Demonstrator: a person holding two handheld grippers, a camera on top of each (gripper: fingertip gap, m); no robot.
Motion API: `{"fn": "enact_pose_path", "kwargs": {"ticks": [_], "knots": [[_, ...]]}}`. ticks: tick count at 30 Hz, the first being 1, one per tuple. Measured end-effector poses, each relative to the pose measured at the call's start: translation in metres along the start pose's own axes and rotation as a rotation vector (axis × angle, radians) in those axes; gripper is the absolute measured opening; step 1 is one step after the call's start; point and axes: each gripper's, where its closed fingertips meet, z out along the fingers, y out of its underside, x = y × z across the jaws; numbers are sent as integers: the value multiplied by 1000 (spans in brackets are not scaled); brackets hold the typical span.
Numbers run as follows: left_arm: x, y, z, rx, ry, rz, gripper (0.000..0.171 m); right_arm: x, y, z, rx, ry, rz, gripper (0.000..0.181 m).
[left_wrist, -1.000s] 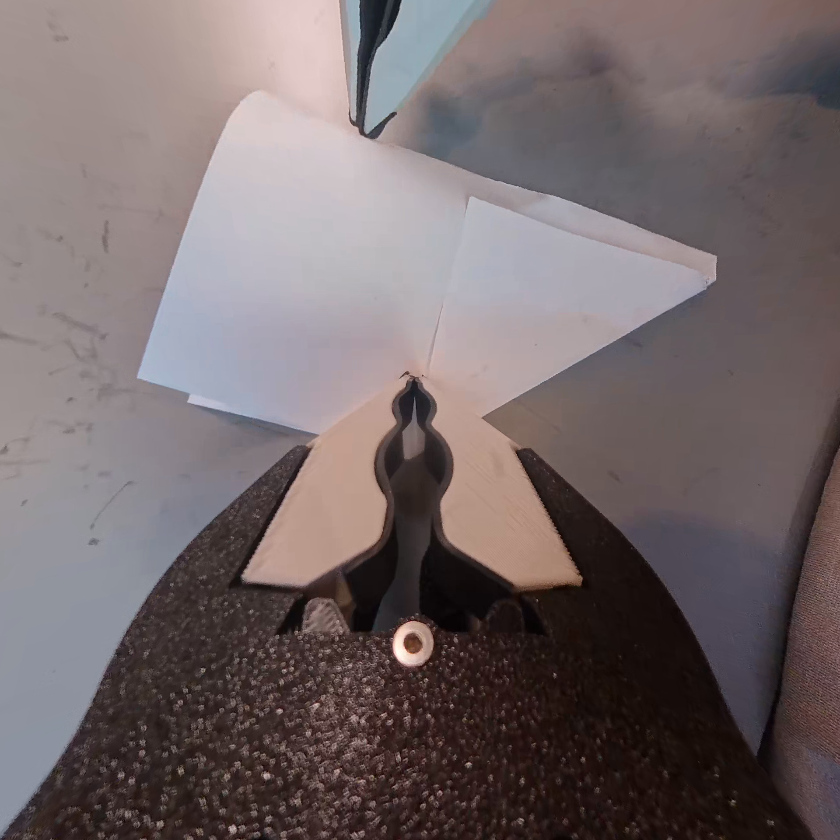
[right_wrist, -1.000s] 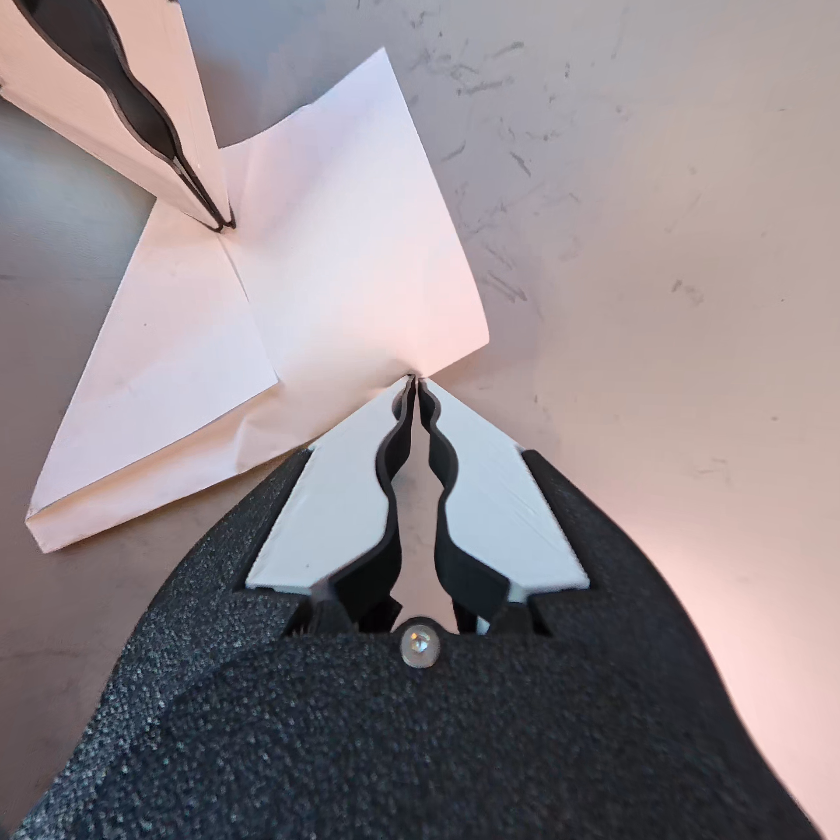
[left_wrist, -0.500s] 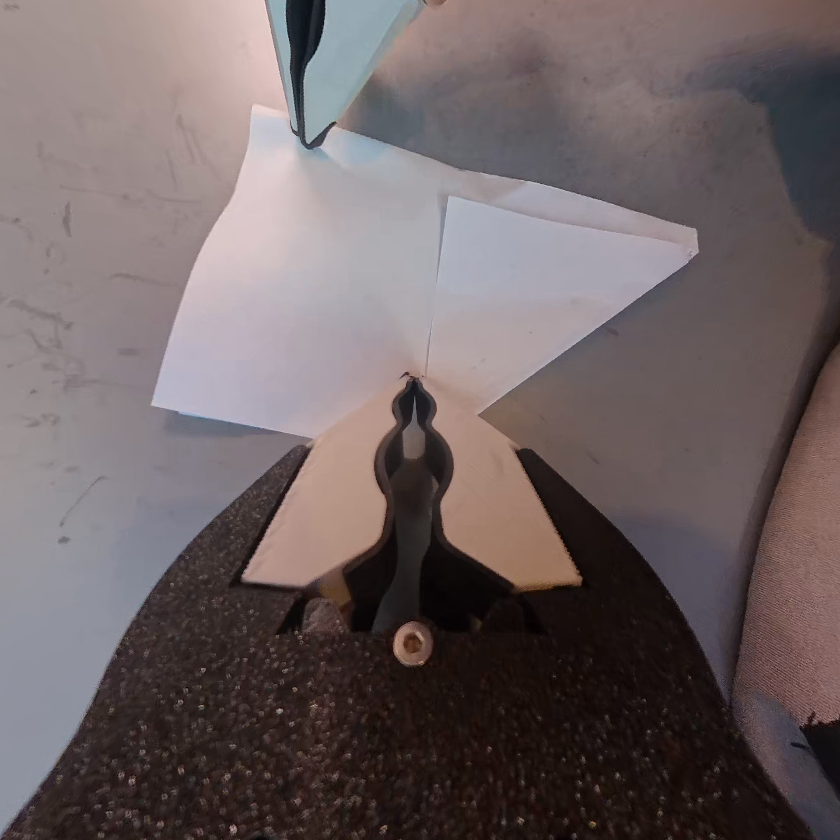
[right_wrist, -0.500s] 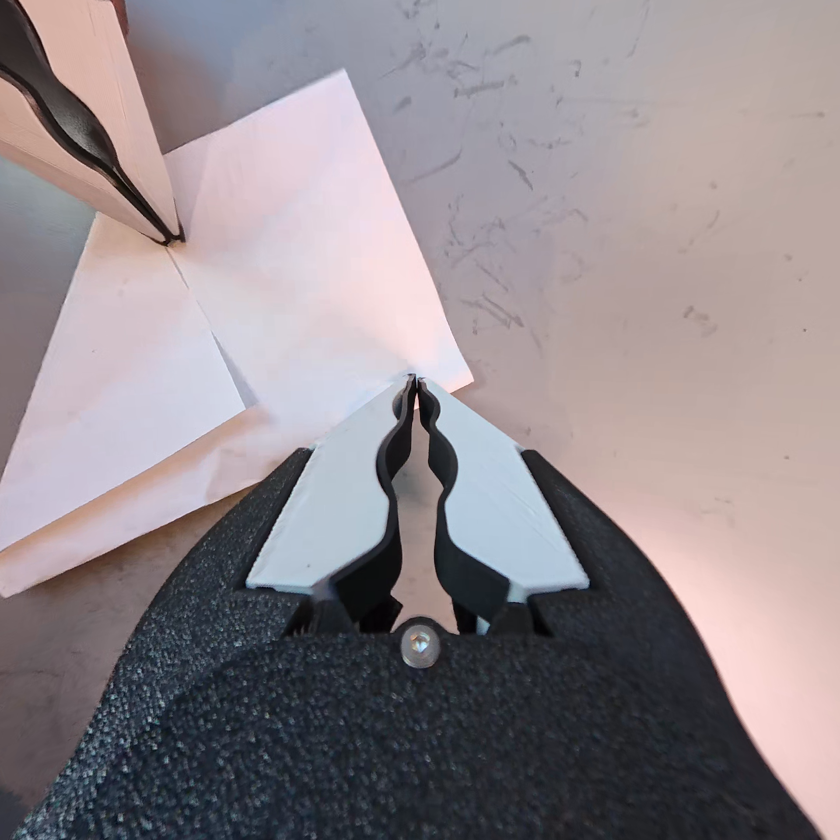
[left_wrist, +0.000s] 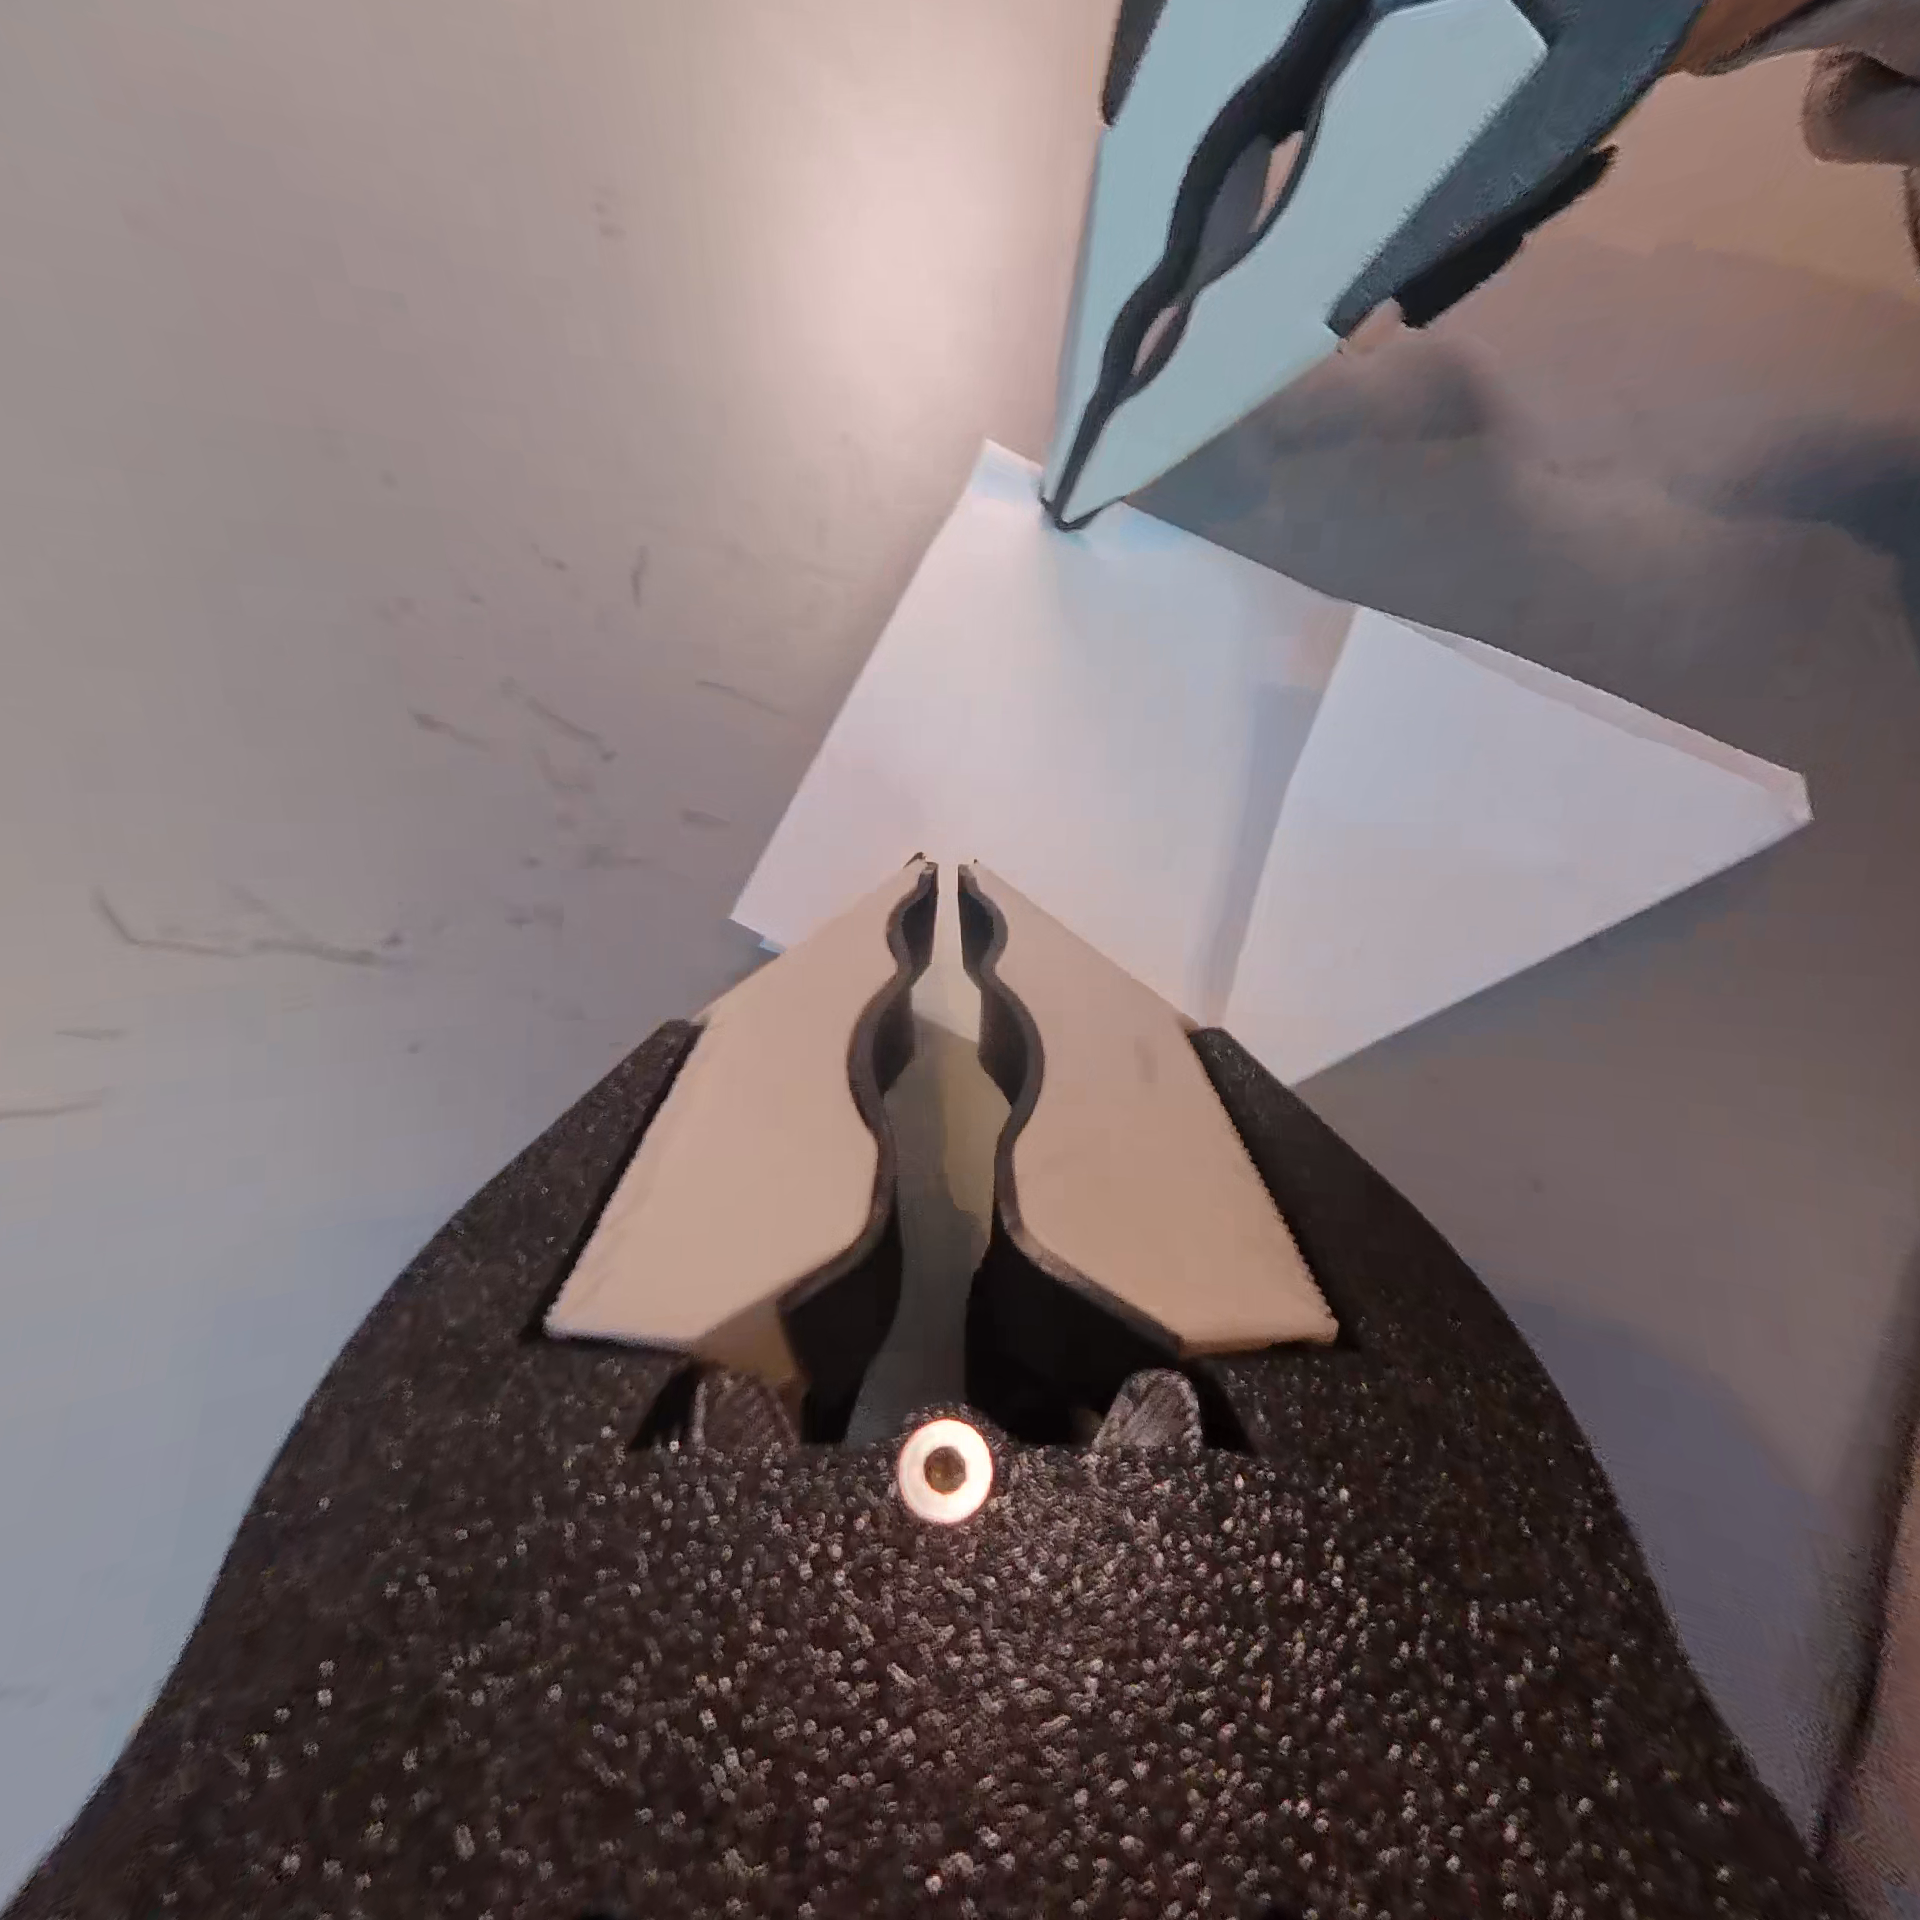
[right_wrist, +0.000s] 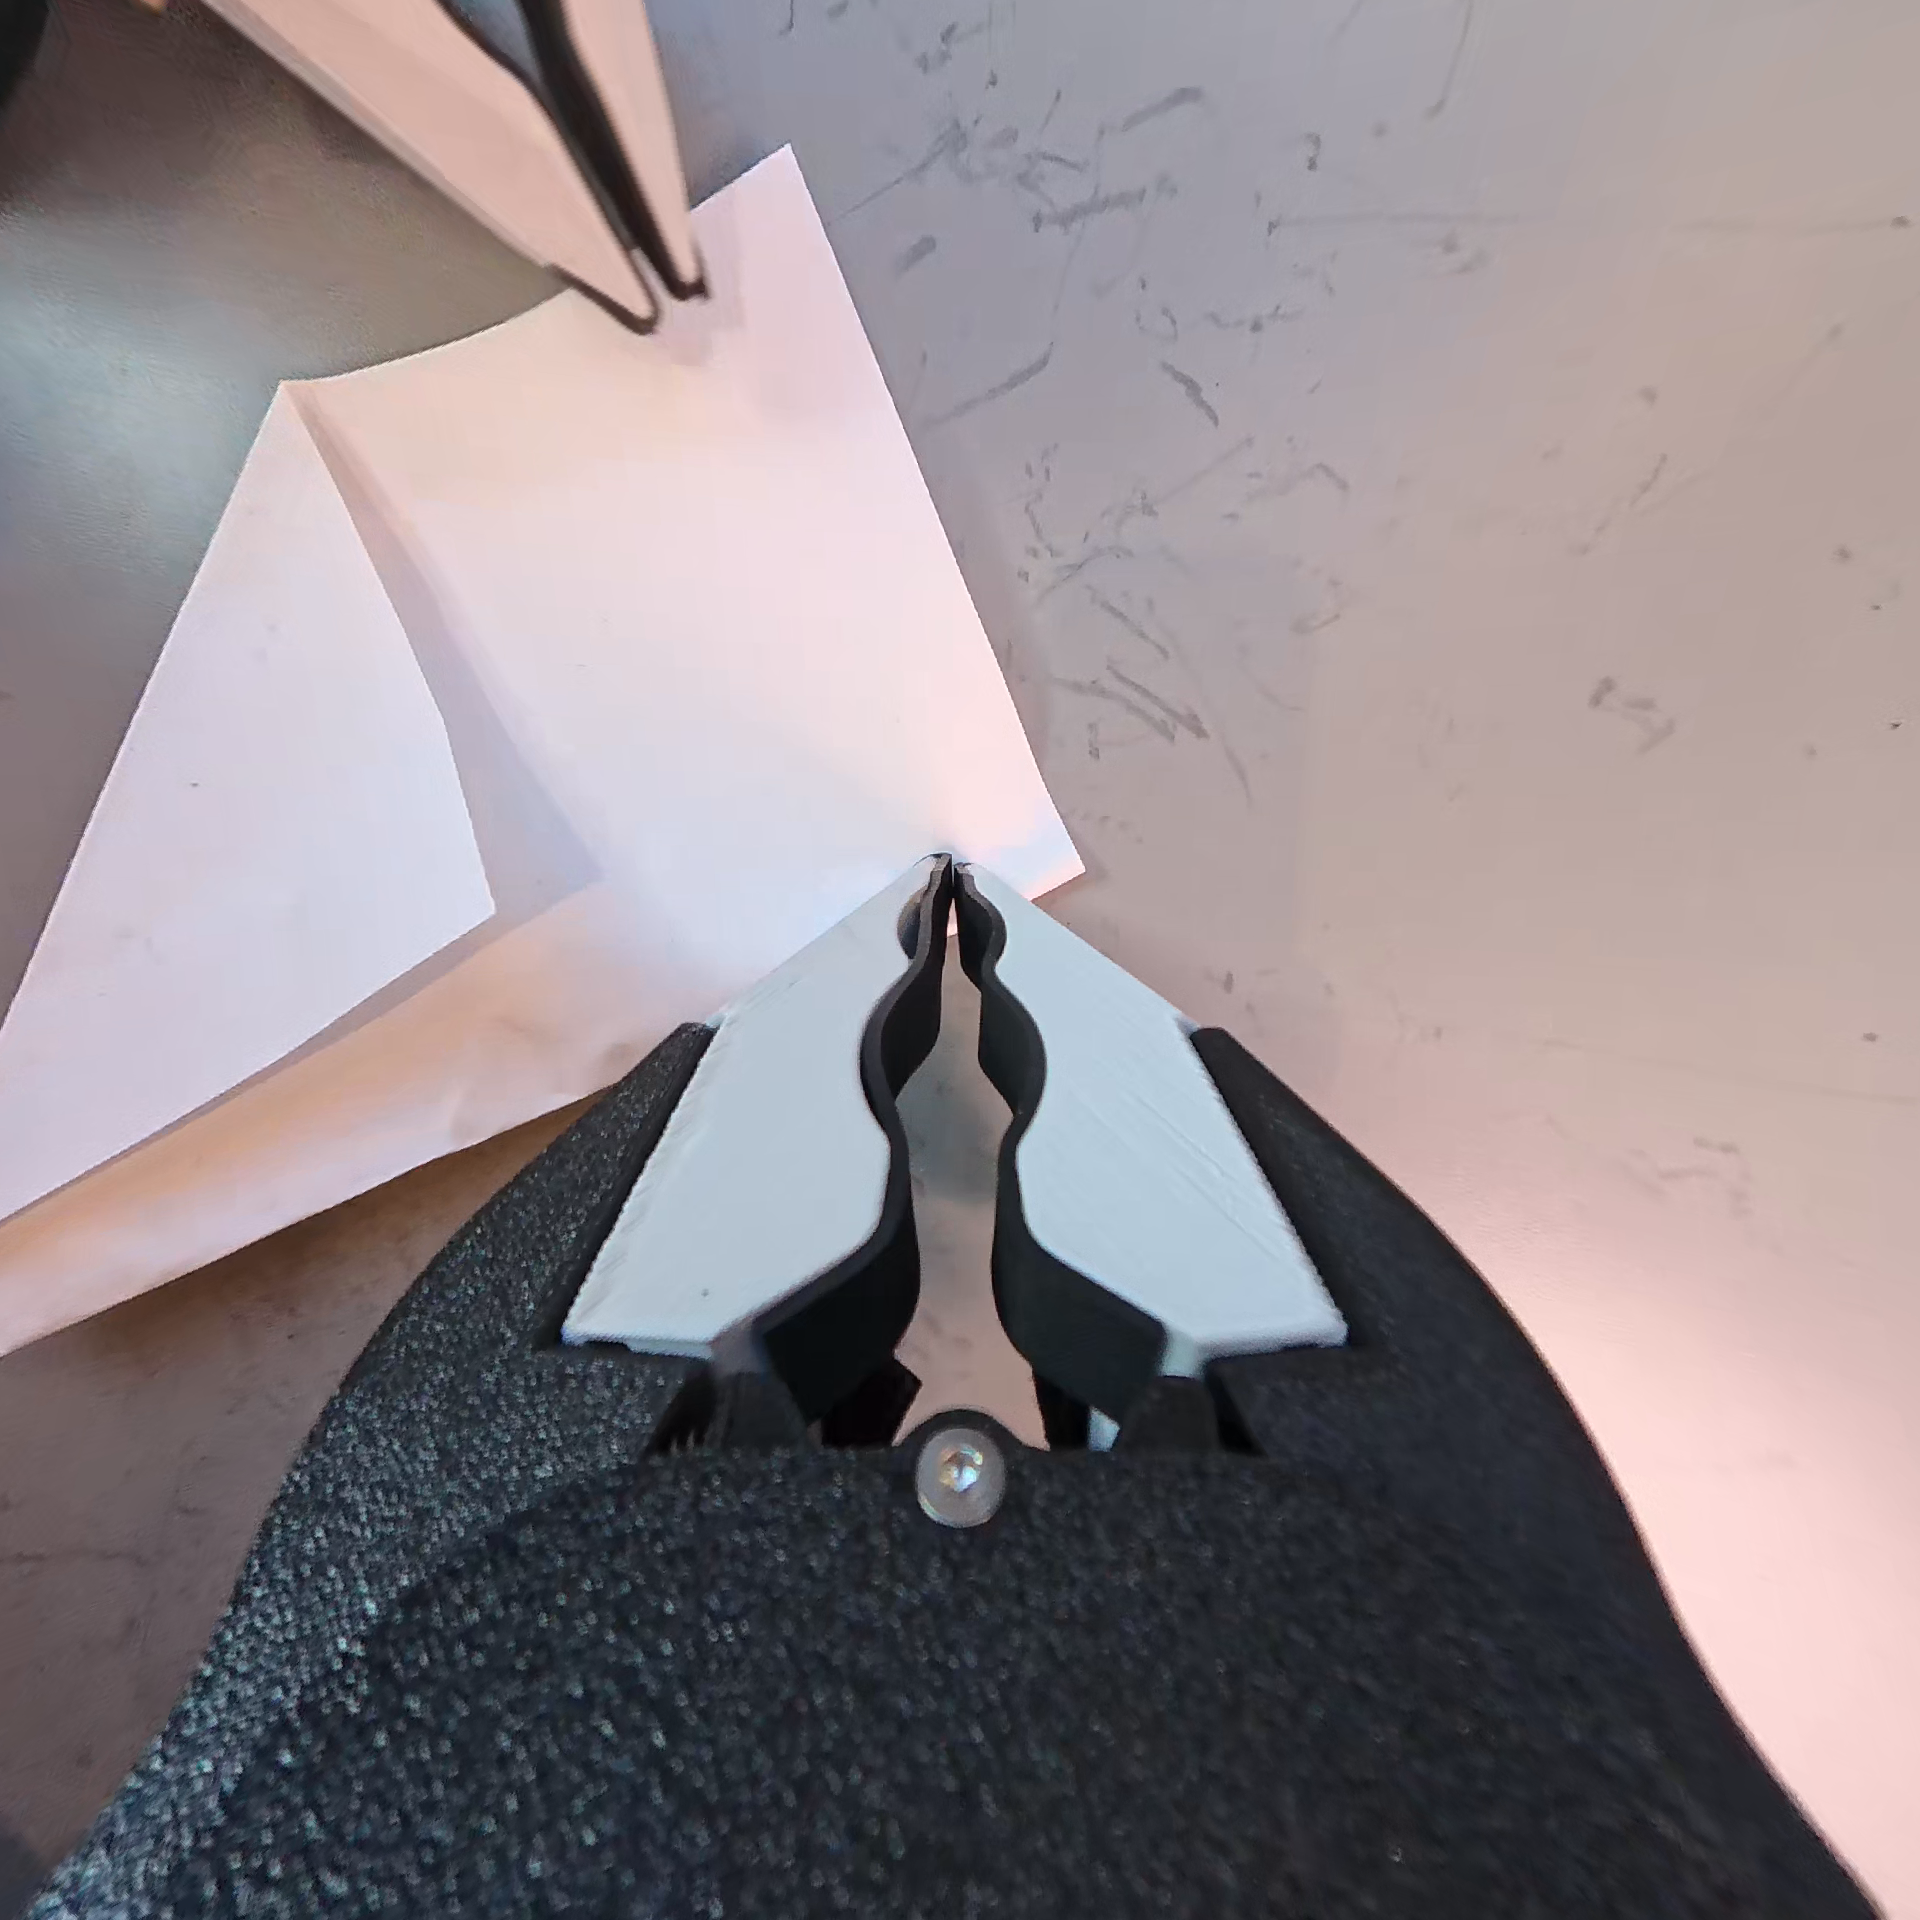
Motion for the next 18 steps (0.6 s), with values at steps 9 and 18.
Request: {"fn": "enact_pose_path", "kwargs": {"ticks": [9,18], "knots": [[-23,11,10,-112,-188,110,0,0,0,0,55,-25,50,0],[-22,12,10,-115,-197,133,0,21,-7,-6,115,47,115,0]]}}
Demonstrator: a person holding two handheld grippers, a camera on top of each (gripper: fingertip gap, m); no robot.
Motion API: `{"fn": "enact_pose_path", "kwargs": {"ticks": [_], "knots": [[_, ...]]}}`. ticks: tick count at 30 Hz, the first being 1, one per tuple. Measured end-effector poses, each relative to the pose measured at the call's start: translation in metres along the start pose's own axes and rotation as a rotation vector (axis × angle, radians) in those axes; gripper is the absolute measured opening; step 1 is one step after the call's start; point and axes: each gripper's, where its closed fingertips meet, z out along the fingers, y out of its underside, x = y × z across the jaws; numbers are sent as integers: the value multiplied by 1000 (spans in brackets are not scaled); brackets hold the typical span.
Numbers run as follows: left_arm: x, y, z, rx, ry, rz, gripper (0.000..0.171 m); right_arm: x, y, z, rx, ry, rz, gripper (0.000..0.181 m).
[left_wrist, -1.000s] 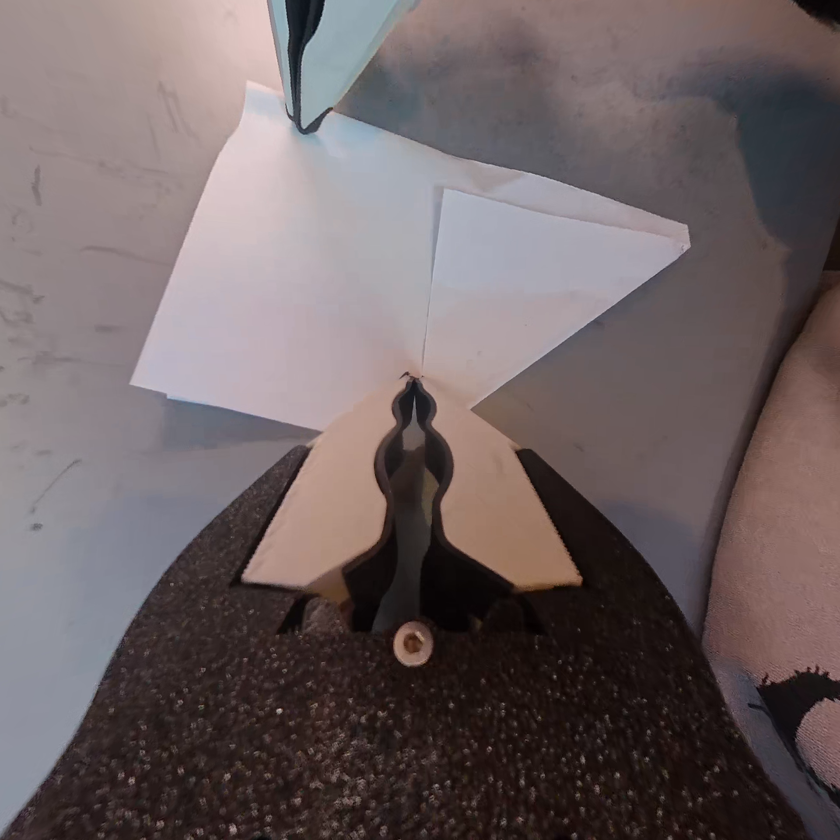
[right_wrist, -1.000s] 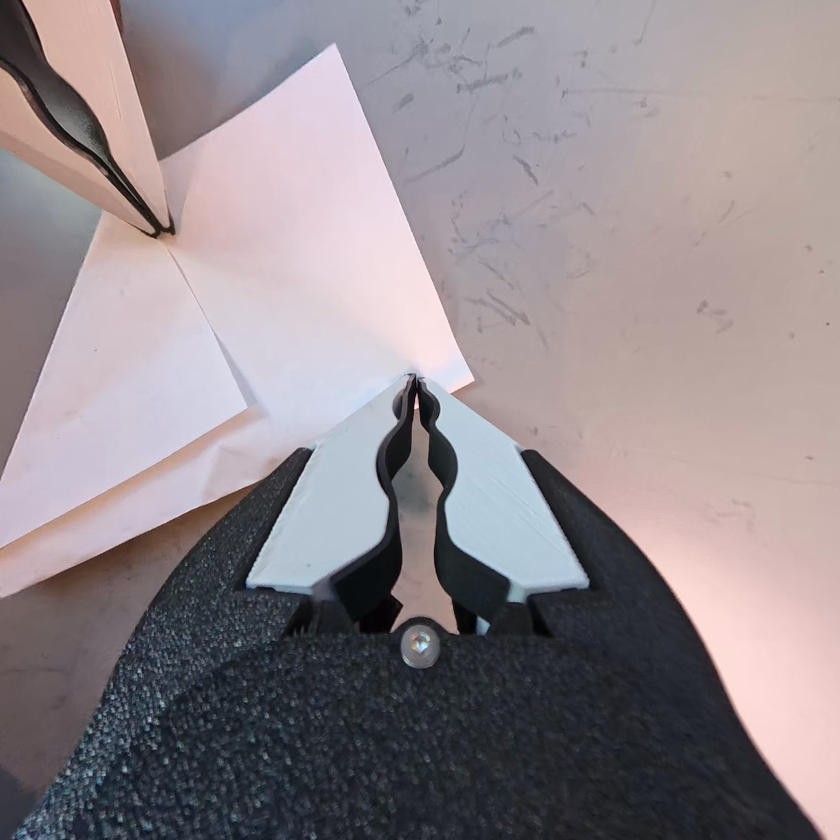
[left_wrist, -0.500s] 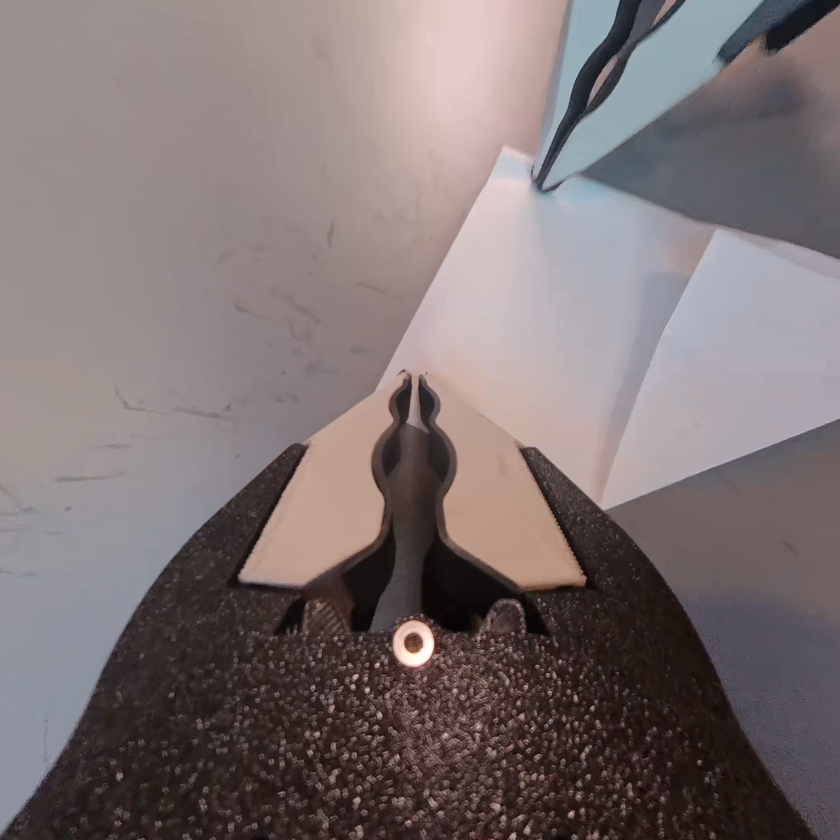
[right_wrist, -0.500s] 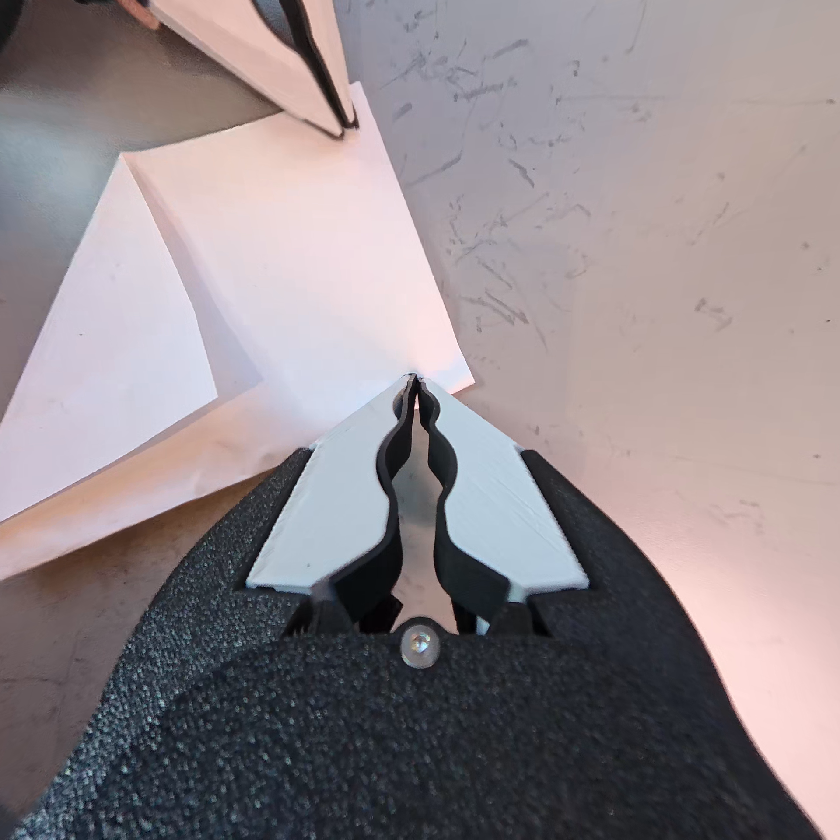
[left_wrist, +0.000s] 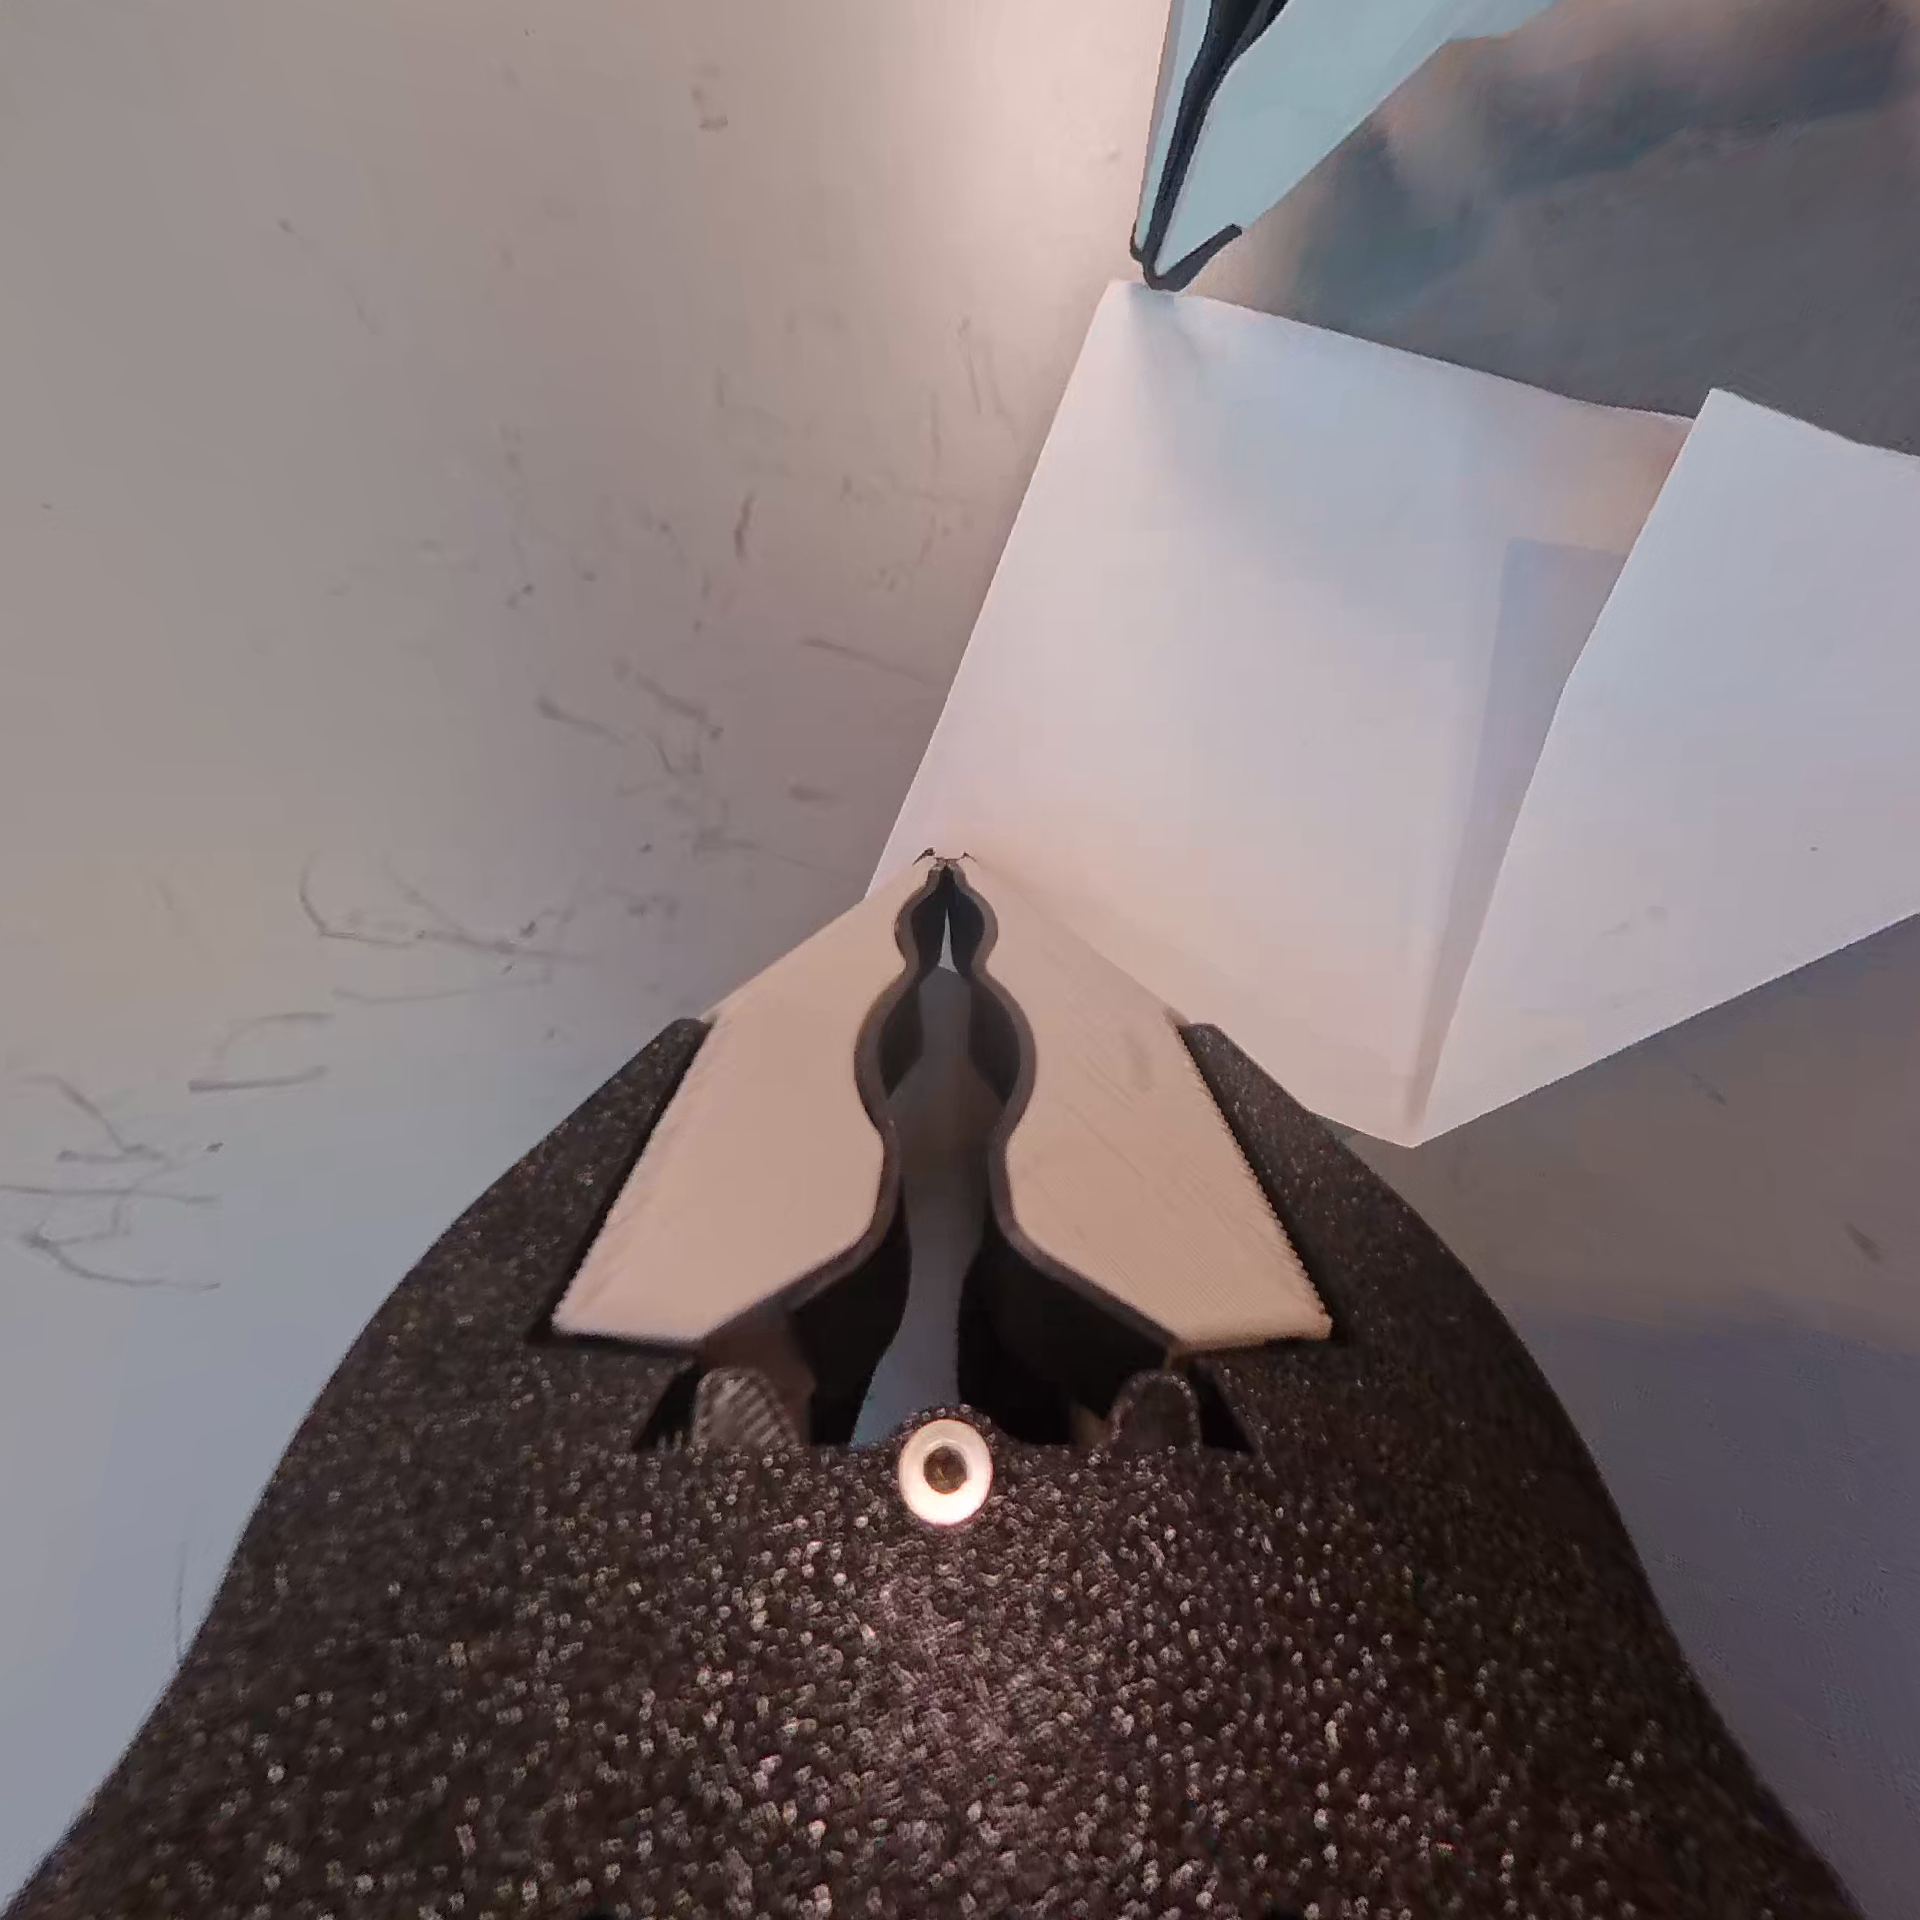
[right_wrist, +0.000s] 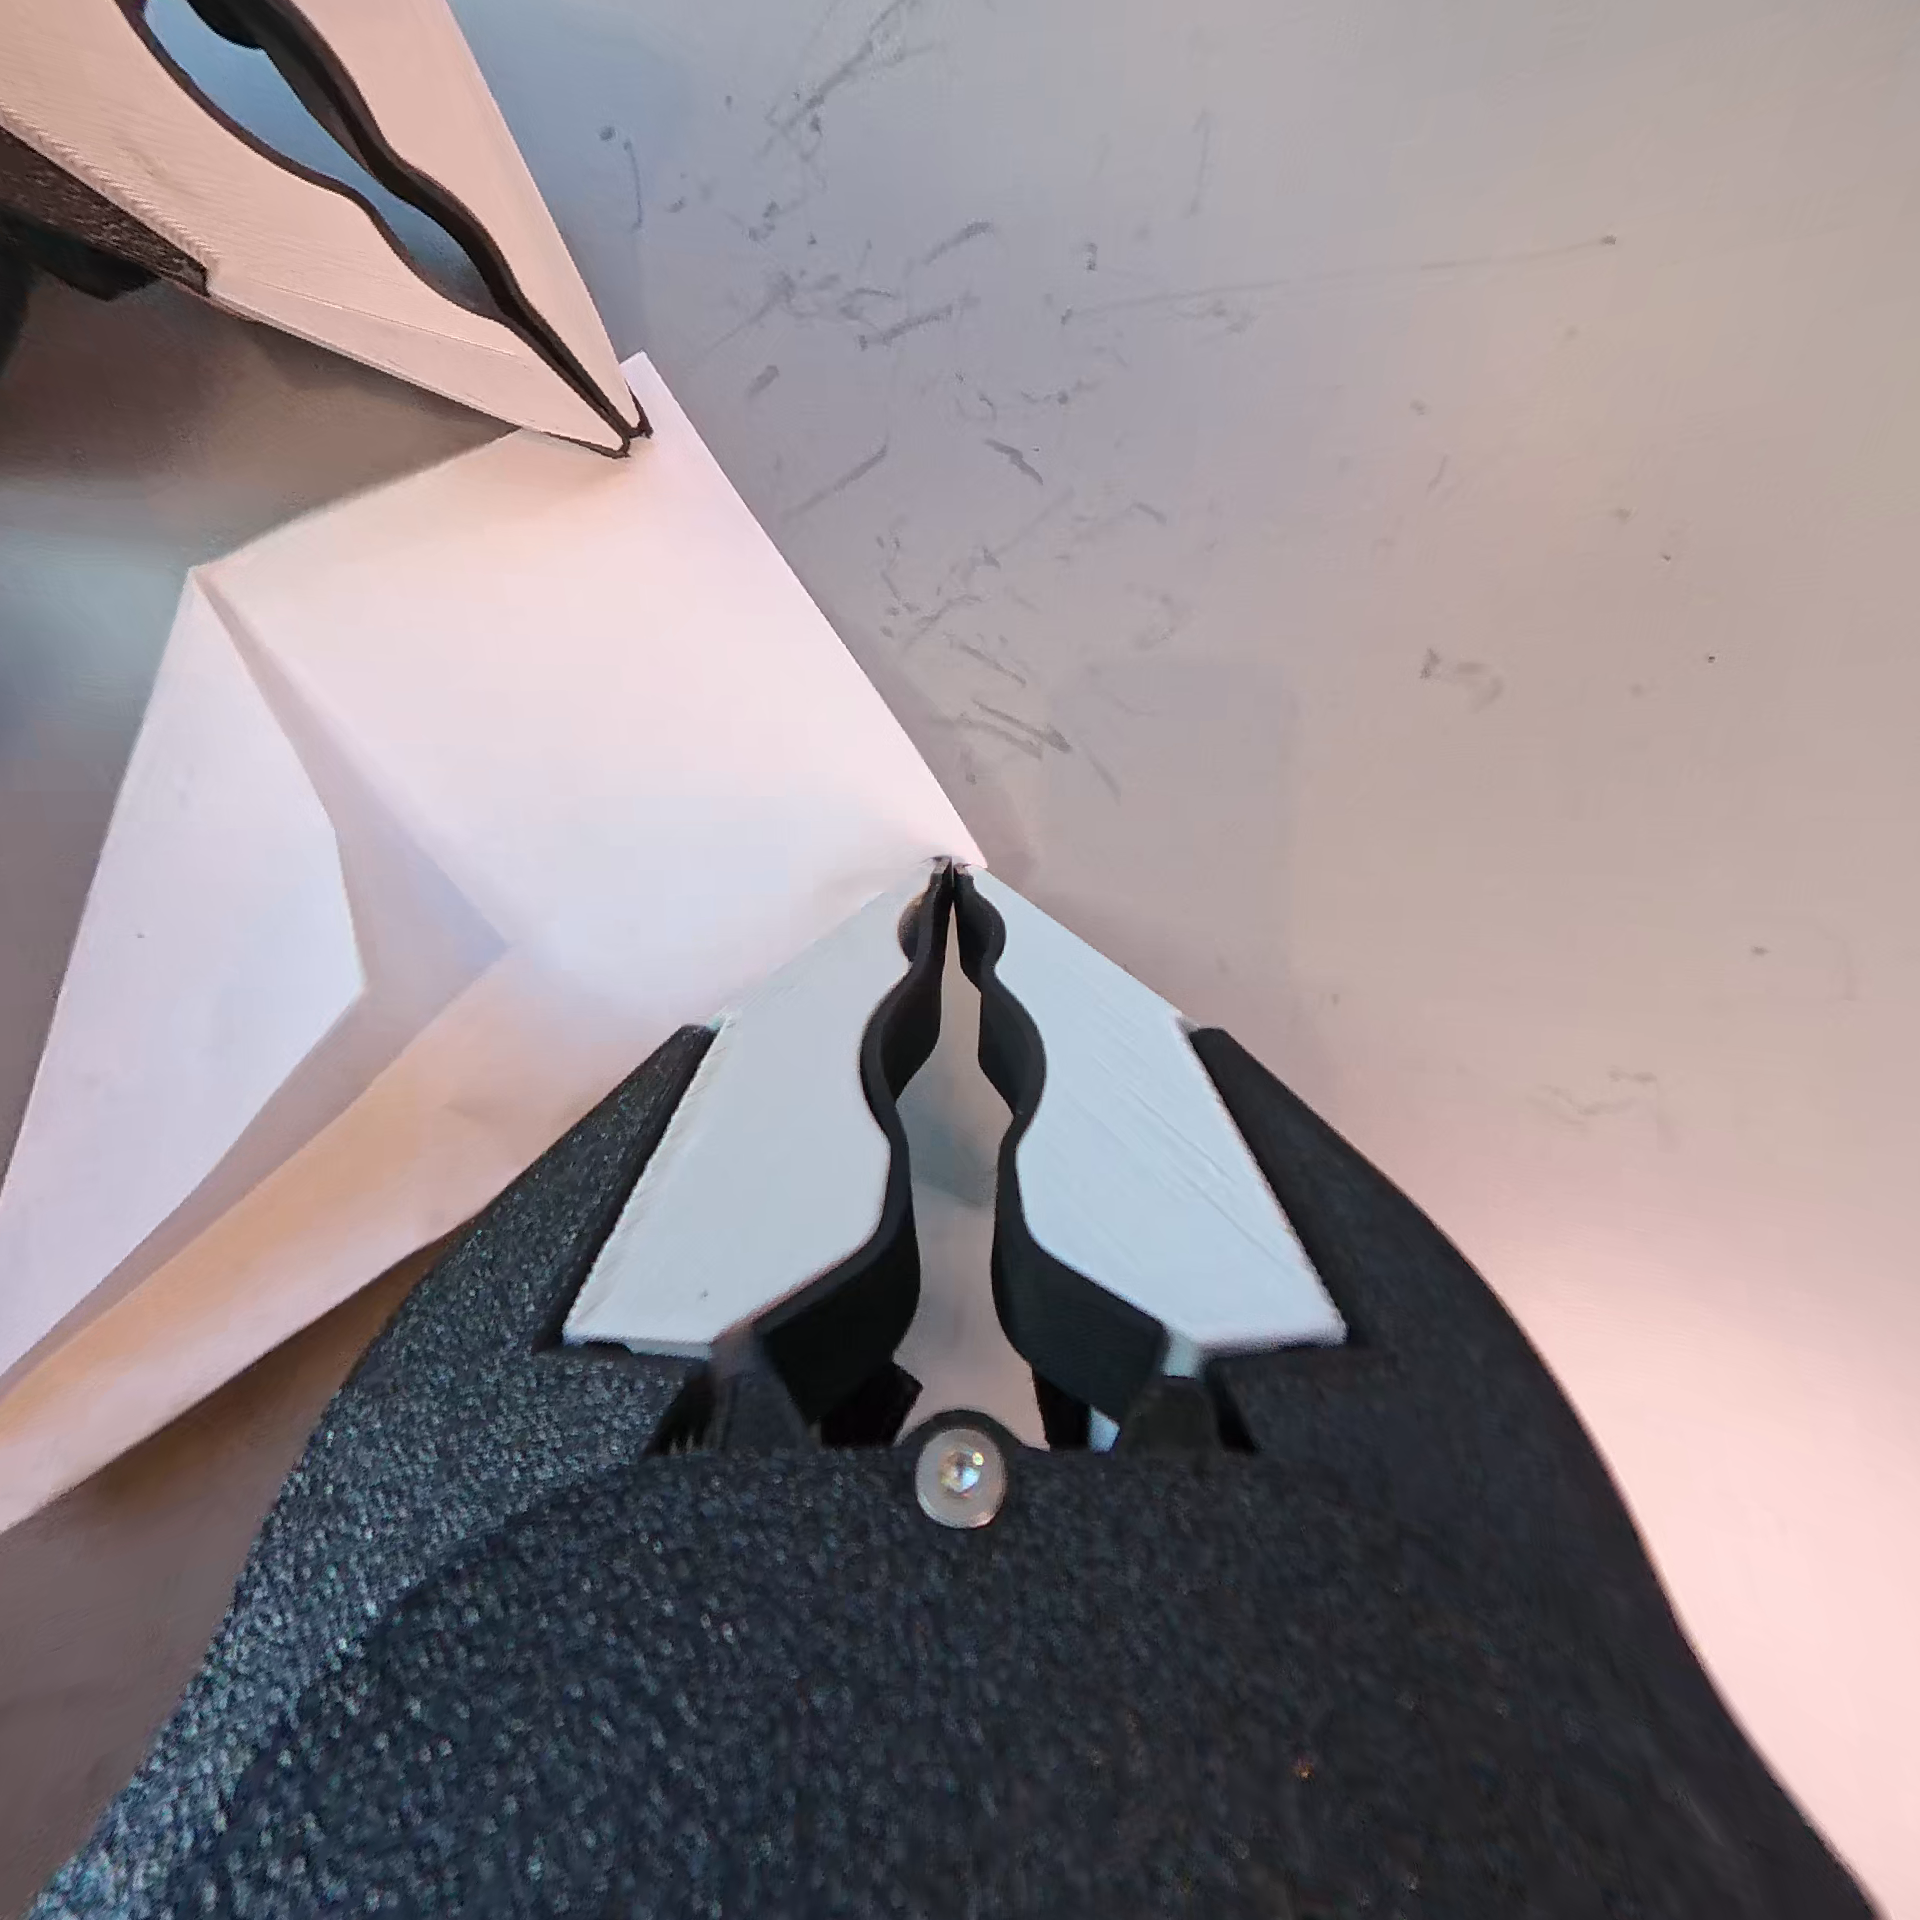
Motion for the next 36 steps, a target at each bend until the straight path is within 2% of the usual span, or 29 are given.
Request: {"fn": "enact_pose_path", "kwargs": {"ticks": [9,12,13,16,20,24,28,36], "knots": [[3,1,-2,5,22,-11,0,1,5,7,-102,-10,56,0],[6,2,-5,-8,79,-47,0,1,5,7,-107,-21,66,0],[6,-3,-8,11,96,-57,0,1,5,7,-99,-21,70,0],[14,-50,-18,154,182,-62,0,1,5,7,-78,-1,53,0],[23,-83,24,100,224,114,0,2,5,7,-41,34,28,0],[32,-89,66,19,318,177,0,2,5,7,5,88,9,0],[33,-88,69,50,333,196,0,3,5,6,15,144,-33,0],[32,-87,69,67,255,265,0,-2,9,-1,17,148,-81,0]]}}
